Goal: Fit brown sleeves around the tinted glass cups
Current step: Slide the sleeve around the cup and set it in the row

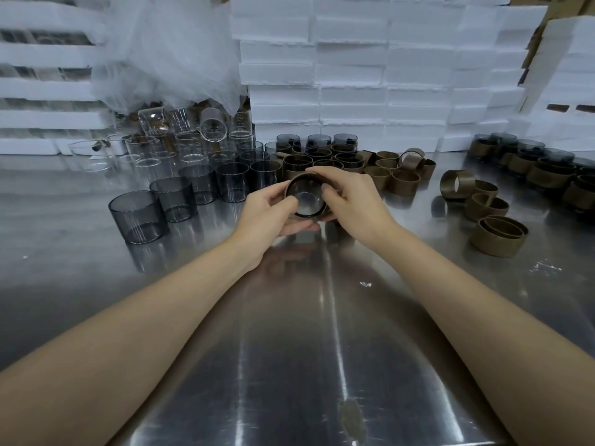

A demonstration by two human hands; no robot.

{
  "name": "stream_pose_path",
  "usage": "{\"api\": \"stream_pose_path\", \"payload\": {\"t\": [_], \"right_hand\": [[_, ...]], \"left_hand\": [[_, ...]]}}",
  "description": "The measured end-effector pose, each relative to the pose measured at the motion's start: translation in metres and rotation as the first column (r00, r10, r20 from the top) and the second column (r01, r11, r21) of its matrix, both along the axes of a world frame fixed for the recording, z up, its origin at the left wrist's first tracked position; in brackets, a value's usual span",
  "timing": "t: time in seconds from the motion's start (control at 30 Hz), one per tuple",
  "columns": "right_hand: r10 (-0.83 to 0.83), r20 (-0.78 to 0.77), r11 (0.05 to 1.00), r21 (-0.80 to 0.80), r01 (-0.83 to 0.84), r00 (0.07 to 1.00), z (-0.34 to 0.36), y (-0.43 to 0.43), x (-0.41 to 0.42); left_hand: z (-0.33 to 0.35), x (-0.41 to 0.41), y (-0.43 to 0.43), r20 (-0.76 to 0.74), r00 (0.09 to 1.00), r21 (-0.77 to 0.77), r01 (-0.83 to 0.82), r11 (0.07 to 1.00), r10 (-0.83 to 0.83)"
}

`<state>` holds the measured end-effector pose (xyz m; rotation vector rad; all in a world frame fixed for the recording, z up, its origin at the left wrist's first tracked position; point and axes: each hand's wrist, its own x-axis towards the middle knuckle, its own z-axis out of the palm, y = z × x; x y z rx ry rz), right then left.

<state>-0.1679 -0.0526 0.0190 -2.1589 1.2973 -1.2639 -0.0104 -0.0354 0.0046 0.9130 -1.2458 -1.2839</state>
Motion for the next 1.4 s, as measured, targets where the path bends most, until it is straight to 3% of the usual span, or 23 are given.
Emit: {"api": "stream_pose_path", "payload": {"t": [0.13,0.2,0.27,0.3,0.37,0.47,0.67,0.8,1.0,1.23,1.33,1.4], "right_hand": [[0.020,0.177,0.996,0.078,-0.034,0.984,-0.002,0.000,-0.002],[-0.041,0.153,0.994,0.102,0.026,0.987,-0.004,-0.003,-0.004],[-0.025,0.155,0.973,0.230,-0.012,0.988,-0.007,-0.005,-0.001],[0.014,0.237,0.940,0.327,-0.093,0.971,-0.008,-0.004,0.002],[0.061,0.457,0.872,0.407,-0.270,0.887,-0.010,-0.002,0.008],[0.090,0.646,0.842,0.357,-0.404,0.758,-0.006,0.003,0.010],[0.049,0.786,0.765,0.367,-0.529,0.616,0.001,0.010,0.010],[0.046,0.887,0.700,0.300,-0.648,0.460,0.007,0.008,0.007],[-0.116,0.938,0.657,0.320,-0.683,0.328,0.009,0.005,0.010],[-0.107,0.965,0.672,0.247,-0.698,0.238,0.014,0.005,0.010],[-0.118,0.963,0.688,0.256,-0.679,0.243,0.016,0.006,0.011],[-0.108,0.950,0.702,0.281,-0.654,0.293,0.013,0.006,0.013]], "left_hand": [[0.001,0.001,0.000,-0.071,0.997,0.038,0.007,0.999,-0.004],[0.000,0.002,0.001,-0.110,0.994,0.043,0.009,0.999,-0.004],[0.000,0.003,0.001,-0.133,0.991,0.015,0.002,1.000,0.000],[0.000,0.004,0.001,-0.142,0.990,-0.001,-0.007,1.000,0.007],[0.000,0.004,0.000,-0.180,0.984,-0.016,-0.012,1.000,0.009],[0.002,0.004,0.001,-0.271,0.960,-0.002,0.073,0.997,-0.071],[0.008,0.010,0.003,-0.226,0.958,0.095,0.202,0.975,-0.176],[0.008,0.011,0.003,-0.132,0.968,0.108,0.229,0.967,-0.214],[0.009,0.012,0.002,-0.160,0.954,0.126,0.274,0.953,-0.253],[0.007,0.006,0.001,-0.168,0.962,0.020,0.223,0.975,-0.216],[0.009,0.004,0.001,-0.158,0.964,0.005,0.217,0.976,-0.213],[0.009,0.003,0.000,-0.135,0.971,-0.003,0.200,0.980,-0.199]]}}
